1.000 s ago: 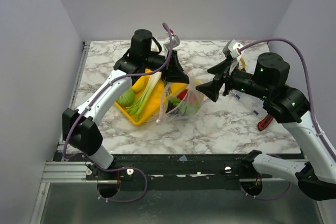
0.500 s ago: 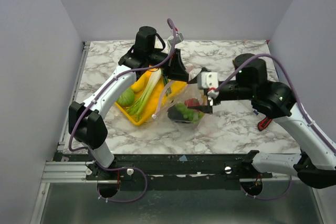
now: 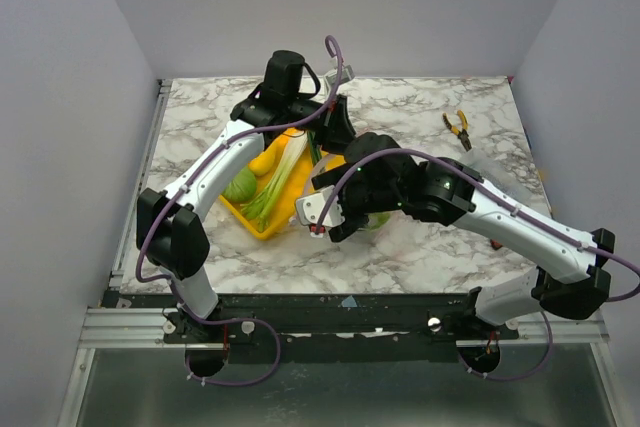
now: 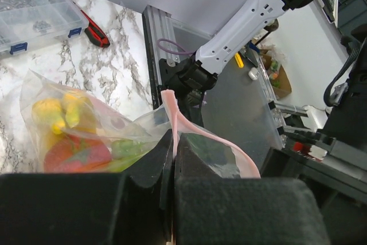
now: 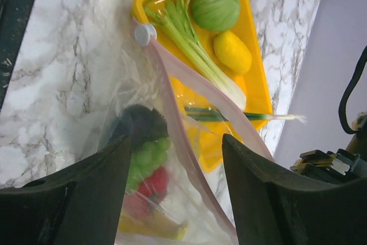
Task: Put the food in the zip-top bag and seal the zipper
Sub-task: Adjust the zipper food storage bag at the center of the board.
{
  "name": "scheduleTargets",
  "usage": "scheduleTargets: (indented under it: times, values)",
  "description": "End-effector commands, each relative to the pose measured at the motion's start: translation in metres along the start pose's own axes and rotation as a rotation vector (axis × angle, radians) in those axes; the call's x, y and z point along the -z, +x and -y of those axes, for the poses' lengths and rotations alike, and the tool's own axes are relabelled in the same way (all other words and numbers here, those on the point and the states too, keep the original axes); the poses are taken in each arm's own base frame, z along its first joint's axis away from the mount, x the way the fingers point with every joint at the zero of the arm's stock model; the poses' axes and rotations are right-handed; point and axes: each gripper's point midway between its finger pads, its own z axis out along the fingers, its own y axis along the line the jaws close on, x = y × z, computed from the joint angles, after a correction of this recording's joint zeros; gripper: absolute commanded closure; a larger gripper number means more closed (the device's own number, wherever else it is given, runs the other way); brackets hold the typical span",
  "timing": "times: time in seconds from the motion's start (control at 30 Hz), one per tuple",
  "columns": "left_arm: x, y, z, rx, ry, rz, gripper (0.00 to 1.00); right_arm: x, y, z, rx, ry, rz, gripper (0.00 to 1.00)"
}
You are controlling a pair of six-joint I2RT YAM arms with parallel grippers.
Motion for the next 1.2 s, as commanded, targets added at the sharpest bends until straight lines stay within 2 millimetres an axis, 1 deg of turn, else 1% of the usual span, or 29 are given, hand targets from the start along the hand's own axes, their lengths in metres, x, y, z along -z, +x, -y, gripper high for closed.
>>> scheduleTargets:
  times: [0.0, 0.07, 0.13, 0.17, 0.2, 0.23, 0.3, 0.37, 0.4, 0.43, 0.47, 0.5, 0.53, 0.57, 0.6, 0.7, 0.8, 0.9, 0.93, 0.97, 1.03, 1.07, 1.1, 1.17]
  values:
    - [-0.001, -0.006, 0.012, -0.045, 0.014, -0.010, 1.00, -0.007, 0.027, 0.006, 0.076, 0.017, -0.149, 0.38]
    - [-0.001, -0.008, 0.013, -0.044, 0.008, -0.010, 1.00, -0.010, 0.030, 0.004, 0.073, 0.013, -0.161, 0.51]
    - [-0.001, -0.009, 0.013, -0.044, -0.004, -0.008, 1.00, -0.012, 0.029, 0.005, 0.061, 0.025, -0.151, 0.68]
    - [0.000, -0.010, 0.012, -0.043, -0.023, -0.005, 0.98, -0.012, 0.027, 0.005, 0.047, 0.029, -0.142, 0.84]
    - [0.002, -0.012, 0.011, -0.047, -0.049, 0.001, 0.87, -0.011, 0.024, 0.005, 0.025, 0.036, -0.131, 0.99]
    - [0.004, -0.013, 0.010, -0.051, -0.082, 0.009, 0.76, -0.010, 0.021, 0.004, 0.002, 0.036, -0.113, 1.00]
    - [0.011, -0.018, 0.011, -0.081, -0.156, 0.039, 0.62, -0.006, 0.015, -0.002, -0.042, 0.037, -0.067, 1.00]
    - [0.021, -0.022, 0.018, -0.139, -0.205, 0.088, 0.51, -0.002, 0.008, -0.004, -0.109, 0.066, -0.008, 1.00]
    - [0.028, -0.025, 0.021, -0.169, -0.236, 0.130, 0.44, 0.002, 0.002, -0.003, -0.144, 0.083, 0.025, 1.00]
    - [0.036, -0.023, 0.023, -0.168, -0.257, 0.166, 0.38, 0.004, -0.003, -0.004, -0.190, 0.095, 0.055, 1.00]
    - [0.043, -0.029, 0.031, -0.219, -0.276, 0.223, 0.32, 0.007, -0.007, -0.005, -0.232, 0.103, 0.081, 1.00]
    - [0.052, -0.028, 0.031, -0.243, -0.312, 0.277, 0.23, 0.008, -0.010, -0.006, -0.271, 0.105, 0.104, 1.00]
    - [0.061, -0.034, 0.042, -0.309, -0.344, 0.343, 0.10, 0.010, -0.012, -0.008, -0.301, 0.107, 0.118, 1.00]
    - [0.069, -0.033, 0.043, -0.341, -0.394, 0.397, 0.02, 0.010, -0.013, -0.011, -0.328, 0.102, 0.131, 1.00]
    - [0.077, -0.035, 0.052, -0.401, -0.431, 0.451, 0.02, 0.010, -0.013, -0.011, -0.351, 0.110, 0.136, 1.00]
    - [0.101, -0.032, 0.065, -0.494, -0.554, 0.590, 0.02, 0.007, -0.008, -0.007, -0.445, 0.161, 0.124, 1.00]
    - [0.117, -0.021, 0.075, -0.554, -0.626, 0.666, 0.02, 0.006, -0.006, 0.000, -0.538, 0.203, 0.110, 1.00]
    - [0.119, 0.002, 0.091, -0.620, -0.619, 0.697, 0.02, 0.006, -0.007, 0.011, -0.640, 0.254, 0.106, 1.00]
    - [0.117, 0.013, 0.092, -0.629, -0.609, 0.696, 0.04, 0.004, -0.008, 0.012, -0.675, 0.259, 0.112, 1.00]
    - [0.117, 0.020, 0.098, -0.653, -0.597, 0.698, 0.07, 0.004, -0.008, 0.017, -0.706, 0.284, 0.115, 1.00]
    - [0.113, 0.038, 0.101, -0.665, -0.586, 0.675, 0.17, 0.003, -0.008, 0.024, -0.775, 0.328, 0.119, 1.00]
    - [0.112, 0.045, 0.104, -0.670, -0.577, 0.670, 0.21, 0.002, -0.007, 0.027, -0.807, 0.343, 0.120, 1.00]
    - [0.111, 0.050, 0.105, -0.675, -0.573, 0.669, 0.25, 0.002, -0.009, 0.028, -0.833, 0.350, 0.127, 1.00]
    - [0.114, 0.062, 0.100, -0.678, -0.613, 0.656, 0.25, 0.002, -0.009, 0.034, -0.877, 0.379, 0.138, 1.00]
